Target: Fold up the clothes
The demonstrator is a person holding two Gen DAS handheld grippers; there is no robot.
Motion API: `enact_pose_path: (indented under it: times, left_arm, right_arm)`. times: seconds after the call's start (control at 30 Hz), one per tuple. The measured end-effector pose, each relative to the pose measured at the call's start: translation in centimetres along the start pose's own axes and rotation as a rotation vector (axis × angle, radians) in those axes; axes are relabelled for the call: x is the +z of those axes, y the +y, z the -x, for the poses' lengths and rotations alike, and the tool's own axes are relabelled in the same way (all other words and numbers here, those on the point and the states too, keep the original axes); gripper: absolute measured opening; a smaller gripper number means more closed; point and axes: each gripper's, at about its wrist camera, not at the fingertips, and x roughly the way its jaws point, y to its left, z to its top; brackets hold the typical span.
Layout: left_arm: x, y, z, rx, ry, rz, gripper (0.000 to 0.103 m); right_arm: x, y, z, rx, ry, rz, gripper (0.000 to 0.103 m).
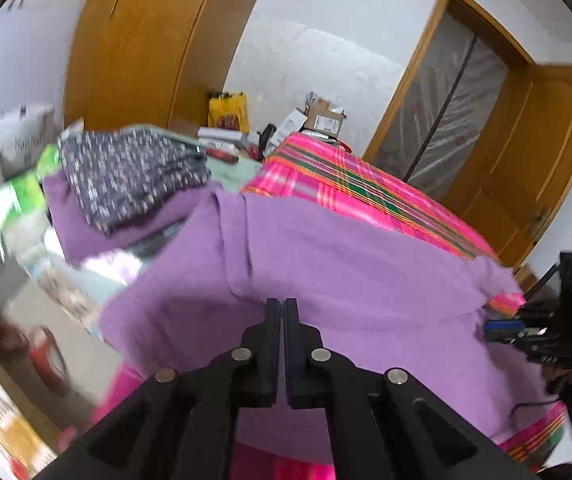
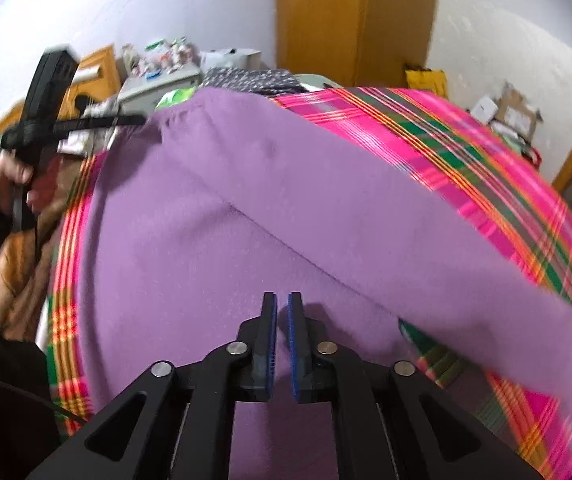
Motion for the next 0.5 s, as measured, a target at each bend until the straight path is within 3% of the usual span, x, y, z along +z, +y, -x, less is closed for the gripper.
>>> enact_pose_path:
  times: [0.03,0.1,0.37,0.5]
  left_arm:
    - [-0.1,0.0,-0.2,-0.013,0.015,0.027,0.004]
    - [-0.2,0.1,-0.7,-0.039,0.036,0.095,0.013]
    - [0.1,1.1,-1.9,-0.078,0.030,0.289,0.035]
    - [0.3,2.2,-2.4,-0.068,0.028,0.368,0.036]
  right_arm:
    - [-0.1,-0.4,0.2,0.009,-0.005,-0.035,0.019]
    - [-0.5,-1.5,0.7,0.030,-0.024,-0.136,0.038]
    - [-3.1,-8.5,1.3,0.149,-0.063,-0.632,0.042]
    - [-4.6,-12.0,0.7,0.242,-0.067,-0.881,0.051]
